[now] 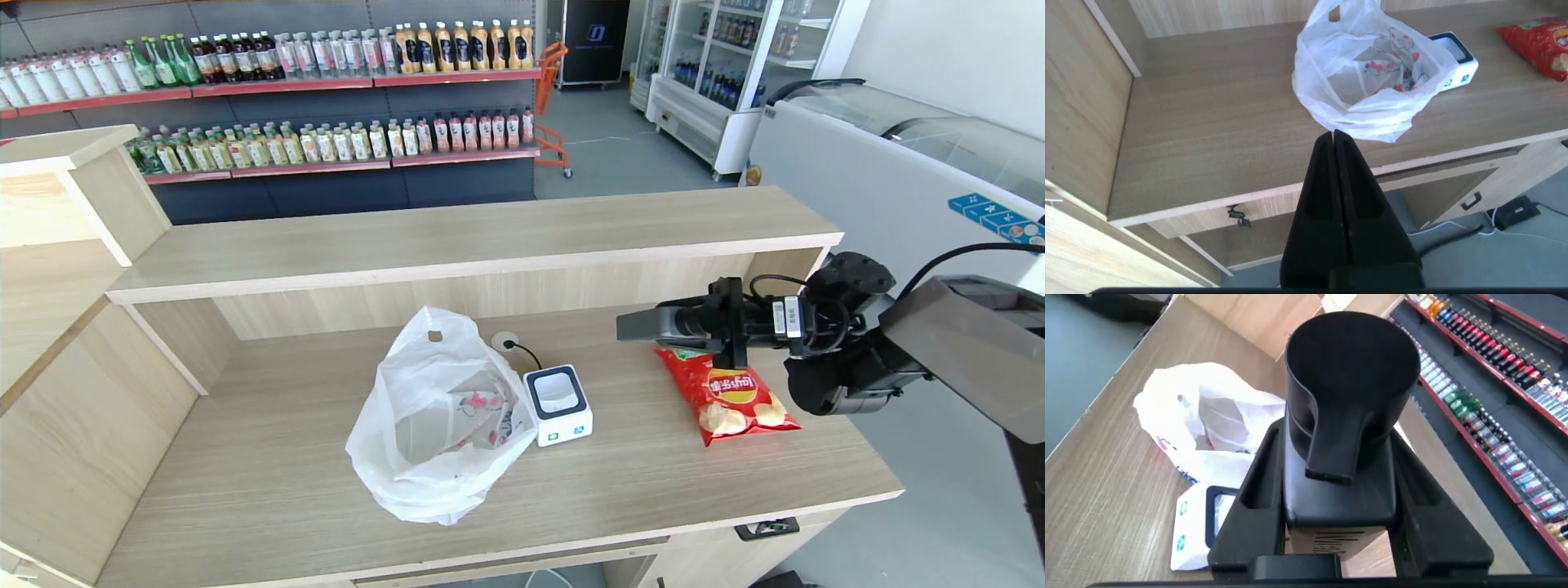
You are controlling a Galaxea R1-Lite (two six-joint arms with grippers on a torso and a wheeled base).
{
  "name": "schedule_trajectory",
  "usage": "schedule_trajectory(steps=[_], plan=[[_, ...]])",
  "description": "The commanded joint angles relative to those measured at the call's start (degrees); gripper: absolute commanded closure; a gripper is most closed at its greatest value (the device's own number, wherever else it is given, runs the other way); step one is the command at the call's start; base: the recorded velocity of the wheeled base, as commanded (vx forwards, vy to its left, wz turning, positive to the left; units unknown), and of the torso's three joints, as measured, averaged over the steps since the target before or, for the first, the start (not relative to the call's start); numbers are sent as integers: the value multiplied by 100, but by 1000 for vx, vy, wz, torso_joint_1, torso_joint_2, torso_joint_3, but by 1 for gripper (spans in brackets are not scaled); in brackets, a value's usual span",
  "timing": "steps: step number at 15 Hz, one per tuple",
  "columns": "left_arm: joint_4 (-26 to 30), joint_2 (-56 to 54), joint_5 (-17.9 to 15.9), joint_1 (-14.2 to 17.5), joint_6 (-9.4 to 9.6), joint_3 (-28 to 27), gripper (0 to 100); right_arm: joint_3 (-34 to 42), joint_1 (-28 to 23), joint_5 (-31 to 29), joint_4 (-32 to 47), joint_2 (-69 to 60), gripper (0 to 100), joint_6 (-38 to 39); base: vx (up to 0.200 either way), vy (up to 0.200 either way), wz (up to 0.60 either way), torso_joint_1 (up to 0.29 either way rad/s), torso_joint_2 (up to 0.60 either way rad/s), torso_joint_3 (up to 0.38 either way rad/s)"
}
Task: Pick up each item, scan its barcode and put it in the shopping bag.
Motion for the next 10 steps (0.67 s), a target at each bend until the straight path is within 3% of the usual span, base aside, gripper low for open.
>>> schedule_trajectory(steps=[1, 10], plan=[[-2, 2, -2, 0, 0, 0, 100, 2, 13, 241, -6, 138, 100, -11, 0, 0, 0, 0, 0, 0], [-2, 2, -2, 0, 0, 0, 100, -25, 619, 241, -6, 683, 100, -46, 0, 0, 0, 0, 0, 0]])
